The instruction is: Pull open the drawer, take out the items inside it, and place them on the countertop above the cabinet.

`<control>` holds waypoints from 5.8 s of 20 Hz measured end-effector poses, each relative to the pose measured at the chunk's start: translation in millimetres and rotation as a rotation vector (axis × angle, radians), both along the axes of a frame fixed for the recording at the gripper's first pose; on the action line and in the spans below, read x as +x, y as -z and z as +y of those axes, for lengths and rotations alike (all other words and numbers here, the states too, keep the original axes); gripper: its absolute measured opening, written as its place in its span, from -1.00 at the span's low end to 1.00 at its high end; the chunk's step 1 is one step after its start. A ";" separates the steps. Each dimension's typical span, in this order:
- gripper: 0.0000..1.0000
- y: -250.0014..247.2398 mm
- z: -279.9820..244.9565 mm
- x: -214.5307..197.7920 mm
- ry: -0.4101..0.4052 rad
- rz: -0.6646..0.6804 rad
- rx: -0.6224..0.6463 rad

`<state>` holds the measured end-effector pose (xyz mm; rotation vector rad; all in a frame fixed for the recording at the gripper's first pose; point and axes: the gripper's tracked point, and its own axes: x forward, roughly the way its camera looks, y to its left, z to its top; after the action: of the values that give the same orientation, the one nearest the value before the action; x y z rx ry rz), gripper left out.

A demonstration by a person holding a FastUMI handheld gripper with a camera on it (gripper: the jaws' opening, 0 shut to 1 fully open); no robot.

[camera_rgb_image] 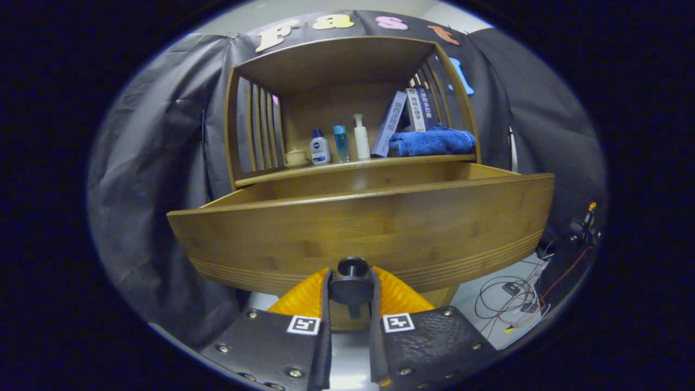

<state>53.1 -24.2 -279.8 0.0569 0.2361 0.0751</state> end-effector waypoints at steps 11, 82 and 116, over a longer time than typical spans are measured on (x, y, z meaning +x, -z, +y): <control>0.71 -28.5 9.5 -20.1 0.019 0.078 0.048; -0.15 -187.5 29.2 269.8 -0.070 0.099 -0.045; 1.00 -169.3 31.3 188.5 0.001 0.140 -0.121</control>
<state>241.6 7.1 -110.5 -0.0580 0.3796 0.0555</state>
